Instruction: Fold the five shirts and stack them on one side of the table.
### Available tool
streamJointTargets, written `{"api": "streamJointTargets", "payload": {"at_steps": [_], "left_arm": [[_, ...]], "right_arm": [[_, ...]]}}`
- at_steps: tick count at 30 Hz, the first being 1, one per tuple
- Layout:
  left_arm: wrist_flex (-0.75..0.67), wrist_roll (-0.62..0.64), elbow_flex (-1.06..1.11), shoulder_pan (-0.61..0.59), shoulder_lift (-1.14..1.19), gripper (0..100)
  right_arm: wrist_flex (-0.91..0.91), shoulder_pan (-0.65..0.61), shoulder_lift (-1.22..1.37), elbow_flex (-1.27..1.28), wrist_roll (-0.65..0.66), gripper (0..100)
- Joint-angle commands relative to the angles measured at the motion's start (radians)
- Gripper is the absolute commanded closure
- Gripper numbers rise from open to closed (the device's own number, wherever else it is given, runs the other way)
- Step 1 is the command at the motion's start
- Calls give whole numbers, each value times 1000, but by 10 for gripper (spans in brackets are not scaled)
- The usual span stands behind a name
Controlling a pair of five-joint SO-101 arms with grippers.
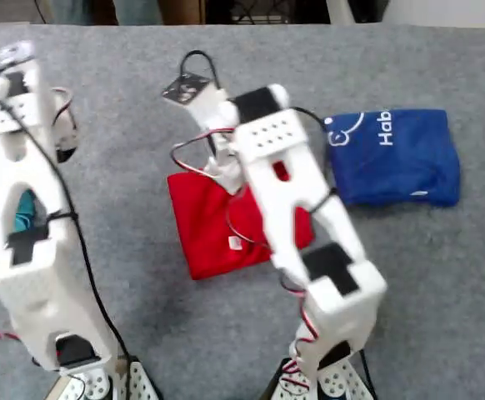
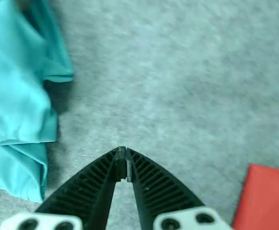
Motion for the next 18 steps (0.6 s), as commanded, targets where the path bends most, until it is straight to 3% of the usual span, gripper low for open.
{"api": "streamJointTargets", "payload": {"at_steps": [1, 3, 6, 18], "left_arm": [[-493, -20, 516, -15, -173, 970], [-669, -69, 645, -35, -221, 970], [-775, -77, 720, -54, -236, 970], [-784, -84, 742, -33, -229, 970]], "right_arm": [[54, -54, 81, -125, -9, 976], [58, -57, 125, -131, -9, 976], [57, -57, 185, -127, -9, 976], [49, -29, 337, -127, -15, 977]]}}
